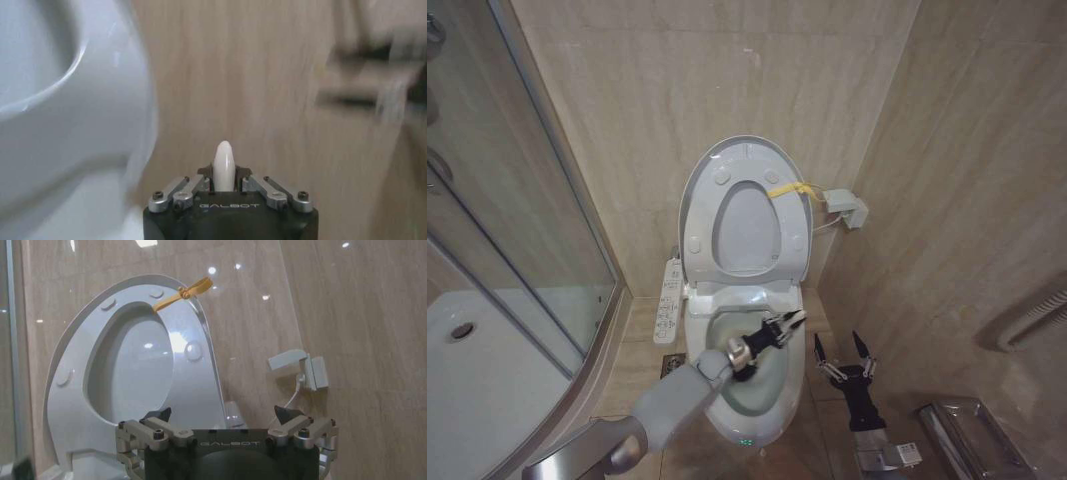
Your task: Open the toilet lid, clean the toilet bowl with a toilet brush, close the toilet lid, and flush.
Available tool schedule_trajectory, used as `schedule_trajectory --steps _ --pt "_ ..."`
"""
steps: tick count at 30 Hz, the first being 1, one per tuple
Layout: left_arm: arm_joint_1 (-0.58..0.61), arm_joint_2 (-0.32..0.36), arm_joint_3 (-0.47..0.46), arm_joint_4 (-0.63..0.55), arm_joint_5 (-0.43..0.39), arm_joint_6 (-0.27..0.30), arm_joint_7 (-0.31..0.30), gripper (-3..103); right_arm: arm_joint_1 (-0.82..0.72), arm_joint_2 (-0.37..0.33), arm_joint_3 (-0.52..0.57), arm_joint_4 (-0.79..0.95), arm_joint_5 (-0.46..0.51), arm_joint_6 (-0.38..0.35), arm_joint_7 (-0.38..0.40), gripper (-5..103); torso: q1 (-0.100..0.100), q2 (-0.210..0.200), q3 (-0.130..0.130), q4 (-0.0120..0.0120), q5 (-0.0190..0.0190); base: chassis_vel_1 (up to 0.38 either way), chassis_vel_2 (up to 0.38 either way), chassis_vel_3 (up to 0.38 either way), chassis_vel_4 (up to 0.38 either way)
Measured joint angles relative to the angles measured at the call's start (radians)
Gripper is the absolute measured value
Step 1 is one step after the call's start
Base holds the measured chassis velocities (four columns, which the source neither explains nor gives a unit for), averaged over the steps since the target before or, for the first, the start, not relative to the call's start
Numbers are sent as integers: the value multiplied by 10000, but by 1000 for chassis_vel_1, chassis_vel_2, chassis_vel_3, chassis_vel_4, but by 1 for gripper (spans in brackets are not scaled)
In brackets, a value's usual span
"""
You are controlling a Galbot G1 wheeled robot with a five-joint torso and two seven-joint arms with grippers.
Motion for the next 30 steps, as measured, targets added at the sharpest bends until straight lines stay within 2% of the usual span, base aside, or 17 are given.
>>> schedule_trajectory --steps 2,4,5,6,9,11,13,16,17,20,21,23,26,28,30 --pt "-34 -167 -124 240 121 -21 16 22 9 47 -24 1 -4 1 0 100 -2 1 -2 -10 -3 0 0 0 0" --pt "-75 -227 -261 1130 300 -132 98 22 -5 29 -25 18 -7 3 0 100 -1 0 0 -2 1 0 0 0 0" --pt "-75 -227 -261 1130 300 -132 98 22 -5 29 -25 18 -7 3 0 100 -1 0 0 -2 1 0 0 0 0" --pt "-67 -194 -331 1465 357 -171 147 22 -23 -9 -19 42 -1 3 -1 100 0 -1 2 11 3 0 0 0 0" --pt "15 -80 -307 995 268 -172 122 22 -25 -53 18 44 25 3 -1 100 -1 -1 1 14 2 0 0 0 0" --pt "88 -55 -159 138 170 -62 26 22 -7 -19 28 24 31 3 0 100 -1 0 0 0 -2 0 0 0 0" --pt "95 -114 -116 72 172 -45 -6 22 -8 8 26 24 32 4 0 100 -2 1 -2 -5 -4 0 0 0 0" --pt "-45 -349 -329 1332 541 -217 115 22 -40 22 15 78 29 5 0 100 -1 0 1 -2 -1 0 0 0 0" --pt "-113 -358 -358 1535 452 -231 131 22 -57 -8 22 97 33 5 -1 100 0 -1 1 14 5 0 0 0 0" --pt "-138 -359 -317 1224 208 -198 118 22 -56 -28 47 97 40 7 -1 100 0 -1 1 15 4 0 0 0 0" --pt "-148 -378 -210 601 -21 -100 59 22 -46 -27 59 89 51 7 -1 100 -1 0 0 1 -2 0 0 0 0" --pt "-154 -379 -138 324 -78 -67 33 22 -46 -20 65 89 60 9 1 100 -1 1 -2 -4 -2 0 0 0 0" --pt "-180 -350 -135 884 107 -121 90 22 -66 -29 68 101 64 13 5 100 -1 0 -1 -7 -2 0 0 0 0" --pt "-205 -307 -265 1666 348 -254 186 22 -97 -66 81 136 84 20 6 100 0 -1 1 15 4 0 0 0 0" --pt "-209 -299 -298 1581 338 -257 184 22 -99 -78 87 136 101 20 5 100 -1 -1 1 17 4 0 0 0 0"
